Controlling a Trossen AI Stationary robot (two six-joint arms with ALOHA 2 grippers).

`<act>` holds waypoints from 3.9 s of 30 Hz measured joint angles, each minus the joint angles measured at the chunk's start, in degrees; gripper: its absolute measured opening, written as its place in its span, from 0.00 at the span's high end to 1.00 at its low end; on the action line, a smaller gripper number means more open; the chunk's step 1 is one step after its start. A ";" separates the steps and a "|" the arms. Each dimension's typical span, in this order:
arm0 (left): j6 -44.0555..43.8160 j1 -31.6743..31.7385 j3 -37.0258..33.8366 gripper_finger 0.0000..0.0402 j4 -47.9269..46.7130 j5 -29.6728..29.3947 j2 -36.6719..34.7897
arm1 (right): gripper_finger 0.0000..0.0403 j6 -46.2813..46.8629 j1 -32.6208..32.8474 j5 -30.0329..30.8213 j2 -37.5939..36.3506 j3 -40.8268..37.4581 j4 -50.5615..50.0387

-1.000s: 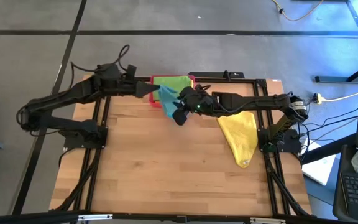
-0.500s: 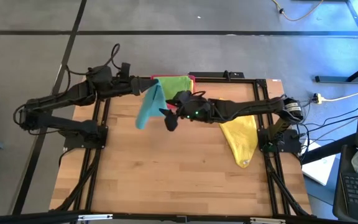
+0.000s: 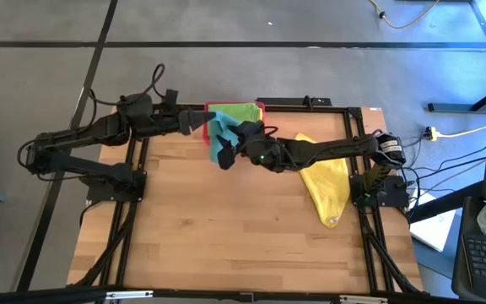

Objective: Fold microfiber towels
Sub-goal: Fold the blue microfiber cloth

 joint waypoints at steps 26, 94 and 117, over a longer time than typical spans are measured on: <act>0.66 -2.06 0.00 1.00 -4.09 0.46 0.00 | 0.47 -0.98 -0.03 6.20 -2.39 0.35 -2.77; 14.30 3.41 0.00 1.00 -16.46 -1.41 -0.81 | 0.99 -30.78 -5.03 -5.69 -16.75 0.09 -49.17; -20.92 -33.95 -24.11 1.00 1.32 -0.94 16.39 | 0.99 4.31 13.87 -62.57 -18.69 -31.91 -22.77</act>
